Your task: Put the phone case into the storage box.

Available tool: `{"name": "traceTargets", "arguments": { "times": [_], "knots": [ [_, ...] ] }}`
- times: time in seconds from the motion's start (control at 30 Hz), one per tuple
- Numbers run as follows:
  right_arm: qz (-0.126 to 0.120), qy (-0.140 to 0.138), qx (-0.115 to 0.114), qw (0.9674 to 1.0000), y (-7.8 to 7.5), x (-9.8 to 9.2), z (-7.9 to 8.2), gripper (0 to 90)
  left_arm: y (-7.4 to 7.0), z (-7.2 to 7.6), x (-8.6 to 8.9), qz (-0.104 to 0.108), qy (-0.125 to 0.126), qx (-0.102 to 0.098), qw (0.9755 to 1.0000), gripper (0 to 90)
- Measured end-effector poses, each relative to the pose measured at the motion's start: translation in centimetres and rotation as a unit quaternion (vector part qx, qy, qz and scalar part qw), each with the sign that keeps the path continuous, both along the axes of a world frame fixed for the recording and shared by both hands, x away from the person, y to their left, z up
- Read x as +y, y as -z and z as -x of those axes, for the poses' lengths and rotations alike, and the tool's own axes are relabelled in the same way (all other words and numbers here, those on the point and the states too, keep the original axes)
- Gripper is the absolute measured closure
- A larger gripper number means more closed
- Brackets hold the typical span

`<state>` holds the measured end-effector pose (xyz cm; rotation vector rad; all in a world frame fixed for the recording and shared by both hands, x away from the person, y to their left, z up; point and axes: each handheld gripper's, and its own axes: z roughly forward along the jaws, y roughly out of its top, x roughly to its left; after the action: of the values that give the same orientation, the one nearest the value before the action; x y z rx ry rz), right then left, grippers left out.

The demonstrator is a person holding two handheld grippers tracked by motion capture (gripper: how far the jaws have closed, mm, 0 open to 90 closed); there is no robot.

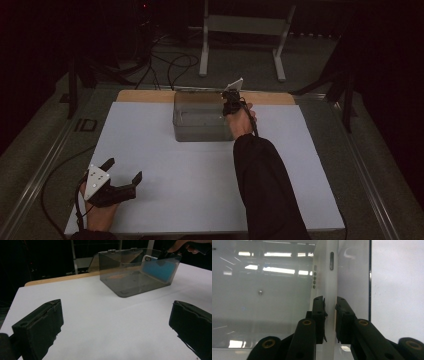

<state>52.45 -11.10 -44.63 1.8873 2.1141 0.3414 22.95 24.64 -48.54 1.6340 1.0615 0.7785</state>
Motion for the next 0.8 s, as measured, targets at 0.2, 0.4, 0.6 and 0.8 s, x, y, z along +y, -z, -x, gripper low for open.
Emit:
{"name": "traceTargets", "arguments": {
  "times": [0.2,0.4,0.6,0.8],
  "knots": [
    [0.001,0.000,-0.006,1.0000,-0.05,-0.04,0.06,80.4,0.00,0.01,-0.03,-0.001,0.000,0.000,1.0000,0.2],
    [0.001,0.001,-0.016,0.9999,-0.09,0.02,0.13,80.5,0.03,0.00,-0.06,-0.001,0.000,0.001,1.0000,0.3],
    [0.005,-0.002,-0.036,0.9993,-0.15,0.04,0.28,80.8,0.04,-0.02,-0.07,-0.002,0.001,0.002,1.0000,0.2],
    [0.010,-0.002,-0.042,0.9990,0.02,0.17,0.28,80.9,0.06,-0.02,-0.06,-0.002,0.002,0.003,1.0000,0.2]
  ]
}}
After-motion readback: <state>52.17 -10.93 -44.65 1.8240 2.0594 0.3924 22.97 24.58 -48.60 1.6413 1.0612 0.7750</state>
